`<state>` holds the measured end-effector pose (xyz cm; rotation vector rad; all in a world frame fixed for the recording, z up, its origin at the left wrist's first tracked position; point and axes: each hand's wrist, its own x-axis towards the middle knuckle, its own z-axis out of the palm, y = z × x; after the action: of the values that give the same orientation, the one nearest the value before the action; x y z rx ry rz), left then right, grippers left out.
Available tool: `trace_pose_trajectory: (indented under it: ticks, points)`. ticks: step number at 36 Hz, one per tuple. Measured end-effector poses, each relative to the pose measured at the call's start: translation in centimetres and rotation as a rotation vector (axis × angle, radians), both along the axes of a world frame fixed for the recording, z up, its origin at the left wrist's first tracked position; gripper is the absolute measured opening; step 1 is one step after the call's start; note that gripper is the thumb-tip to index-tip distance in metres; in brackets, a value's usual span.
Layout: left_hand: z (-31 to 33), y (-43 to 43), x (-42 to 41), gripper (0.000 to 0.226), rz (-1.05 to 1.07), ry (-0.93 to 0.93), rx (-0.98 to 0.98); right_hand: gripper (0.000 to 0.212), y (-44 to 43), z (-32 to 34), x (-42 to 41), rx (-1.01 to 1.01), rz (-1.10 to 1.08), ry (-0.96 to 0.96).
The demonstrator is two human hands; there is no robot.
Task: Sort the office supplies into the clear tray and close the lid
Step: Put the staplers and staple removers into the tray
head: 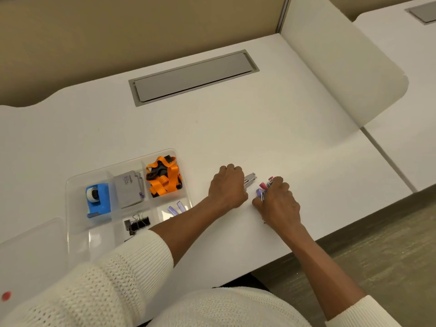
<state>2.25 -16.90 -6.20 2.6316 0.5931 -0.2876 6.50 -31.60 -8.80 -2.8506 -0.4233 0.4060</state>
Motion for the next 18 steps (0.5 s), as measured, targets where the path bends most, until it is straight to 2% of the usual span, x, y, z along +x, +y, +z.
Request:
trace_pose_trajectory:
  ticks: [6,15,18]
  points:
    - [1.1,0.7,-1.2,0.026,0.218,0.035,-0.23,0.049,-0.3,0.2,0.2,0.103,-0.006,0.124]
    - [3.8,1.4,-4.6,0.028,0.373,-0.003,-0.401,0.033,0.7,2.5,-0.2,0.553,-0.07,0.605]
    - [4.6,2.0,-6.2,0.026,0.456,-0.031,-0.457,0.031,1.4,3.0,-0.9,0.657,-0.056,0.695]
